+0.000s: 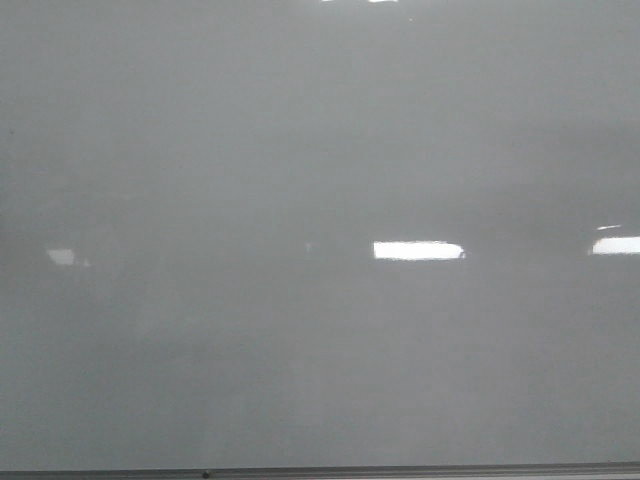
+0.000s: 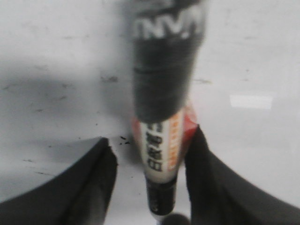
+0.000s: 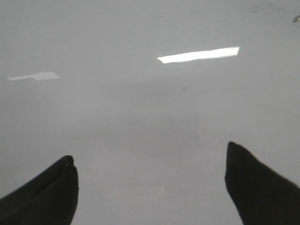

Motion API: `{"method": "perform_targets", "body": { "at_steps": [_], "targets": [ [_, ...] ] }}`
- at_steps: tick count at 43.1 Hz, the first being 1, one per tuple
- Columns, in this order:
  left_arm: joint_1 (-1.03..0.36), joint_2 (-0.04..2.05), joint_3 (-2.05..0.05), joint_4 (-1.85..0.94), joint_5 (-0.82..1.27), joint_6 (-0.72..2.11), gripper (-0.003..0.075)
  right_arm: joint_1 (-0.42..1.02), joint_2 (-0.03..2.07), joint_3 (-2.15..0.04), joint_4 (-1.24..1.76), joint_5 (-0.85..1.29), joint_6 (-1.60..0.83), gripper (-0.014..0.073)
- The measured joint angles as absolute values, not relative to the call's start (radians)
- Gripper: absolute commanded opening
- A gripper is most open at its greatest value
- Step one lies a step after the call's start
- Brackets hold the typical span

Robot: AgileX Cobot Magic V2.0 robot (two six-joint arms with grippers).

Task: Write number 7 on whiteboard

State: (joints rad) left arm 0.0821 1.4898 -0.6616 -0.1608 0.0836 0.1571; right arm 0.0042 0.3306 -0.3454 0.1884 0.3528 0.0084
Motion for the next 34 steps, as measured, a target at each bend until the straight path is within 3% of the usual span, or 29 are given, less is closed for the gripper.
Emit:
{"method": "perform_targets", "body": {
  "at_steps": [4,10,16,27,34],
  "targets": [
    [0.080,1.490,-0.662,-0.161,0.074,0.159,0.0053,0.004,0.331,-0.345,0.188,0.353,0.008,0.0652],
    [0.080,1.490,-0.662,-0.161,0.074,0.159,-0.0020,0.004,0.331,-0.345,0.188,0.353,0.008,0.0652],
    [0.078,1.486,-0.700,-0.161,0.196,0.159,-0.0020,0.004,0.331,-0.345,0.188,0.353,0.008,0.0652],
    [-0.005,1.470,-0.951,-0.164,0.755,0.227,-0.0020,0.006,0.331,-0.347,0.188,0.379,0.008,0.0652],
    [-0.137,1.425,-1.061,-0.225,0.862,0.398,-0.0020,0.006,0.355,-0.380,0.191,0.485,0.008,0.0652]
  ]
}}
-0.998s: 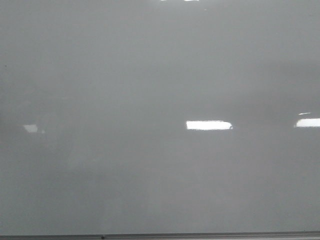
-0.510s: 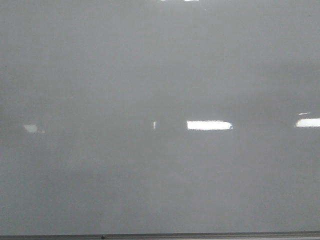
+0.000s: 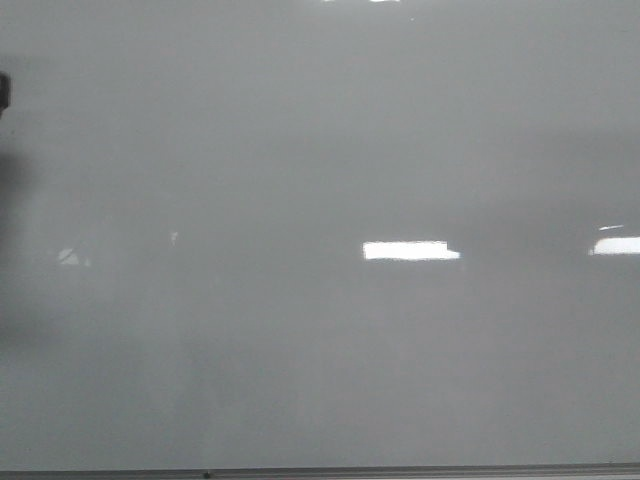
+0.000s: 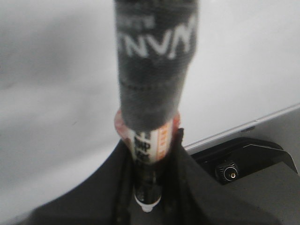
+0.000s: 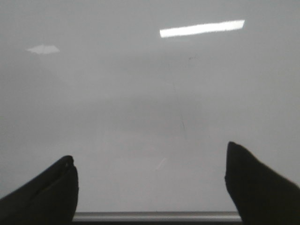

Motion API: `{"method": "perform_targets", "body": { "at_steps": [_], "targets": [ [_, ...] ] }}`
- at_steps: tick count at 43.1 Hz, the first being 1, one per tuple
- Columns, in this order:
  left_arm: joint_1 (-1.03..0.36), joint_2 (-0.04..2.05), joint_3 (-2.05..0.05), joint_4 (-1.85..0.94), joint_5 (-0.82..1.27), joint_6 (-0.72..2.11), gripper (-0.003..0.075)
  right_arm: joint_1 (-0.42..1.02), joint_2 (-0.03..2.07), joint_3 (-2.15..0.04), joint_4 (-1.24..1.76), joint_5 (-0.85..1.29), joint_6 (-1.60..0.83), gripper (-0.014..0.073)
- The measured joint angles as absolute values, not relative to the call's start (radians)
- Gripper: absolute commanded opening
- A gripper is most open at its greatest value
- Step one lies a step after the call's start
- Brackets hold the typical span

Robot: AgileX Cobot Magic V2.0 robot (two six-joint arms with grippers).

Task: Write number 7 on whiteboard

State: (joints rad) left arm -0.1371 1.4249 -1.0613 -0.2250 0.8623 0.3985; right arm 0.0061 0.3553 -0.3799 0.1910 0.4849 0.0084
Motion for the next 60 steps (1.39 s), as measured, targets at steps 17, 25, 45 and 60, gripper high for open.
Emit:
{"method": "perform_targets", "body": {
  "at_steps": [17,25,45,60],
  "targets": [
    [-0.504,1.244,-1.076,-0.443,0.915,0.974,-0.0020,0.113,0.618,-0.621,0.471,0.798,-0.389,0.0652],
    [-0.601,1.240,-1.062,-0.445,0.933,0.994,-0.0020,0.241,0.784,-0.780,0.683,0.944,-0.657,0.0652],
    [-0.671,1.240,-1.062,-0.457,0.914,1.043,-0.0020,0.618,1.183,-1.086,0.724,0.909,-0.920,0.0652],
    [-0.671,1.240,-1.062,-0.457,0.912,1.043,-0.0020,0.665,1.299,-1.152,0.721,0.853,-0.942,0.0620]
  ]
}}
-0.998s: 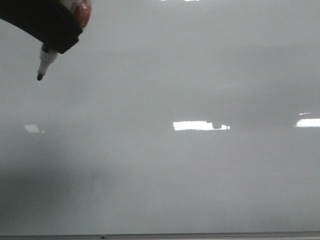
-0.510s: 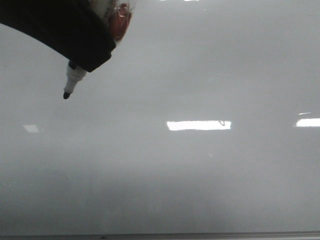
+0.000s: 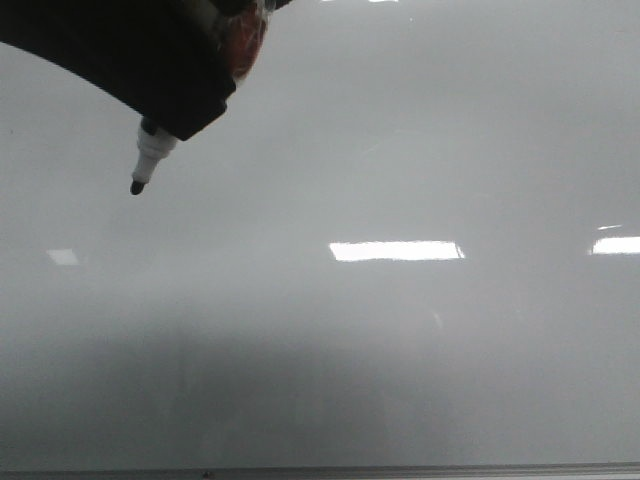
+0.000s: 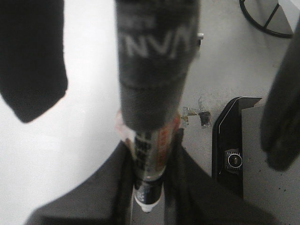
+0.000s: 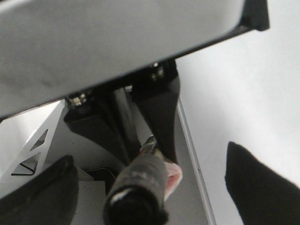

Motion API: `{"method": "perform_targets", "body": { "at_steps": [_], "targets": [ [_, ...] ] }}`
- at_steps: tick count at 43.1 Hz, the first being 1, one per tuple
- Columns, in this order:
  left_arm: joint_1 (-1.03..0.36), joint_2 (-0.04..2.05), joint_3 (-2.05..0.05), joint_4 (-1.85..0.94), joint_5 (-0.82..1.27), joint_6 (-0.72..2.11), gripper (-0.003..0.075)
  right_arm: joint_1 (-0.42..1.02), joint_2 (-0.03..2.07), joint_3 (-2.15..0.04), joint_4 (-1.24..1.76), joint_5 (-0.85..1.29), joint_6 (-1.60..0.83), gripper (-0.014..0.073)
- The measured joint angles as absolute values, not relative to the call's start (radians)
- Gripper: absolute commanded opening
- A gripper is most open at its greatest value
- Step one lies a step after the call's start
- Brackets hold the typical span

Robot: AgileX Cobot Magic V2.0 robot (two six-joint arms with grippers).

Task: Write number 7 on whiteboard

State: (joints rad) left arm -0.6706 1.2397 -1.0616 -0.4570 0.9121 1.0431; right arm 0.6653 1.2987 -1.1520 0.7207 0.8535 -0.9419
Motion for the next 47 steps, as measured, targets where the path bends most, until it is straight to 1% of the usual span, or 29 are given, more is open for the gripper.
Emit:
{"method": "perform_targets", "body": {
  "at_steps": [1,4,11,14,17,19,22,26,27,28,30,32,33,35,38,39,43,47],
  "targets": [
    [-0.671,1.240,-1.062,-0.457,0.912,1.043,-0.0020,0.665,1.299,-1.152,0.721,0.852,-0.944,0.0602],
    [-0.671,1.240,-1.062,-0.457,0.912,1.043,-0.0020,0.665,1.300,-1.154,0.719,0.850,-0.944,0.0512],
    [-0.671,1.240,-1.062,-0.457,0.908,1.043,-0.0020,0.665,1.300,-1.159,0.719,0.850,-0.946,0.0255],
    [-0.671,1.240,-1.062,-0.457,0.906,1.043,-0.0020,0.665,1.300,-1.159,0.719,0.850,-0.946,0.0184],
    [-0.671,1.240,-1.062,-0.457,0.895,1.040,-0.0018,0.665,1.300,-1.159,0.719,0.852,-0.946,0.0131],
    [-0.671,1.240,-1.060,-0.459,0.891,1.024,-0.0001,0.665,1.300,-1.159,0.718,0.852,-0.950,0.0094],
    [-0.671,1.240,-1.060,-0.461,0.883,1.012,0.0066,0.665,1.300,-1.161,0.716,0.847,-0.954,0.0047],
    [-0.671,1.240,-1.060,-0.461,0.881,1.011,0.0250,0.665,1.300,-1.161,0.714,0.847,-0.955,-0.0030],
    [-0.671,1.240,-1.060,-0.459,0.880,1.011,0.0315,0.665,1.300,-1.161,0.714,0.847,-0.955,-0.0049],
    [-0.671,1.240,-1.060,-0.459,0.879,1.014,0.0361,0.665,1.300,-1.161,0.714,0.847,-0.955,-0.0067],
    [-0.671,1.240,-1.060,-0.457,0.873,1.014,0.0441,0.665,1.300,-1.161,0.714,0.853,-0.955,-0.0066],
    [-0.671,1.240,-1.060,-0.455,0.862,1.015,0.0484,0.665,1.300,-1.161,0.714,0.858,-0.955,-0.0067],
    [-0.671,1.240,-1.060,-0.455,0.857,1.015,0.0482,0.665,1.300,-1.161,0.714,0.860,-0.955,-0.0067],
    [-0.671,1.240,-1.060,-0.461,0.847,1.015,0.0450,0.665,1.300,-1.161,0.714,0.863,-0.955,-0.0067],
    [-0.671,1.240,-1.060,-0.499,0.835,1.024,0.0370,0.656,1.300,-1.161,0.713,0.865,-0.955,-0.0067],
    [-0.671,1.240,-1.060,-0.510,0.833,1.030,0.0328,0.650,1.300,-1.161,0.713,0.867,-0.955,-0.0067],
    [-0.671,1.227,-1.058,-0.546,0.826,1.067,0.0223,0.606,1.300,-1.147,0.713,0.851,-0.949,-0.0067],
    [-0.671,1.190,-1.028,-0.577,0.817,1.104,0.0174,0.545,1.284,-1.092,0.713,0.801,-0.945,-0.0067]
  ]
}}
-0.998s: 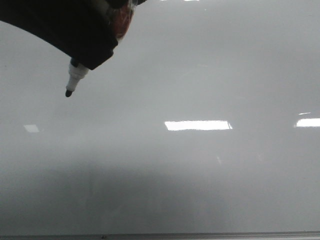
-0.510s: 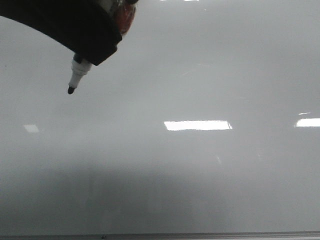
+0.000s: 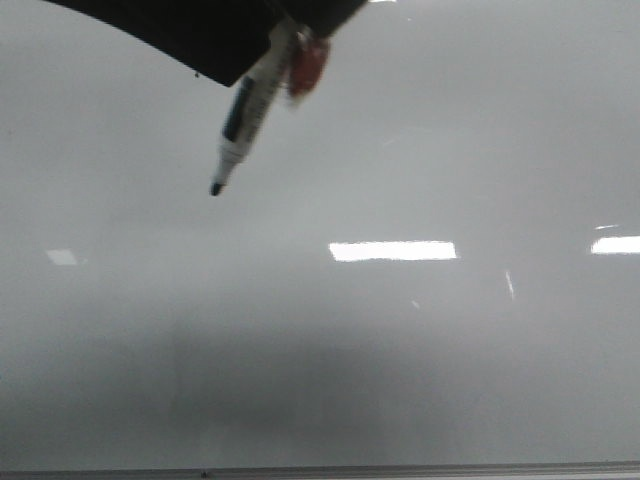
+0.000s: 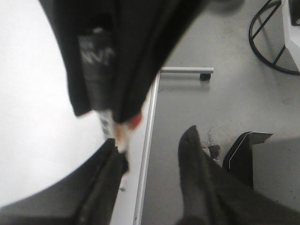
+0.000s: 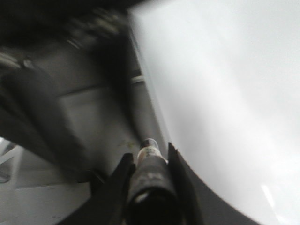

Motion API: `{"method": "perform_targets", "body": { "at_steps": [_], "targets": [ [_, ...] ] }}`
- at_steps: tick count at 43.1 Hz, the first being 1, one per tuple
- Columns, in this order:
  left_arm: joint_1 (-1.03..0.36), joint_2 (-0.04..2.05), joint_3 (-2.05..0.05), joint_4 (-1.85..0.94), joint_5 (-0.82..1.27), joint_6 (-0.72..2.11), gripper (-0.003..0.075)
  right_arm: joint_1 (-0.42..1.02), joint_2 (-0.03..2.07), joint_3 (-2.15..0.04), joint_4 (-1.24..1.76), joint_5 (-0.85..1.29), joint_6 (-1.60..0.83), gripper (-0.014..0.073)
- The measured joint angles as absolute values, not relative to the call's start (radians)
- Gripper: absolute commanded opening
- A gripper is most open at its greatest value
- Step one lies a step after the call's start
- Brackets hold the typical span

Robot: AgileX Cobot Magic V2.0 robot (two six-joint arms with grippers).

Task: Write number 7 on whiteboard

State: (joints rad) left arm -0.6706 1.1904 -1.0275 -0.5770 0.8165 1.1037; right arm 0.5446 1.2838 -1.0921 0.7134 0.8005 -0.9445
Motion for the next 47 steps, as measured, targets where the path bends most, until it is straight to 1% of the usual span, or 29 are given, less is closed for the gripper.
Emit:
{"method": "perform_targets", "body": {
  "at_steps": [7,11,17,22,30,34,41,47],
  "targets": [
    [-0.671,1.076,-0.927,-0.624,0.815,1.141,0.0167,0.444,1.237,-0.936,0.749,0.622,-0.938,-0.0068],
    [-0.671,0.967,-0.832,-0.642,0.792,1.147,0.0160,0.426,1.217,-0.844,0.816,0.494,-0.938,-0.0068],
    [-0.671,0.786,-0.679,-0.702,0.688,1.149,0.0069,0.424,1.212,-0.760,0.894,0.369,-0.938,-0.0068],
    [-0.671,0.611,-0.547,-0.795,0.550,1.149,-0.0016,0.424,1.212,-0.745,0.911,0.346,-0.936,-0.0068],
    [-0.671,0.413,-0.411,-0.928,0.367,1.149,-0.0020,0.426,1.214,-0.751,0.918,0.343,-0.936,-0.0068],
    [-0.671,0.351,-0.366,-0.989,0.306,1.149,-0.0020,0.455,1.243,-0.785,0.918,0.338,-0.951,-0.0068],
    [-0.671,0.320,-0.344,-1.013,0.278,1.149,-0.0020,0.540,1.378,-0.932,0.919,0.321,-0.978,-0.0068],
    [-0.671,0.320,-0.344,-1.017,0.276,1.149,-0.0020,0.559,1.516,-1.068,0.921,0.316,-0.980,-0.0068]
  ]
}}
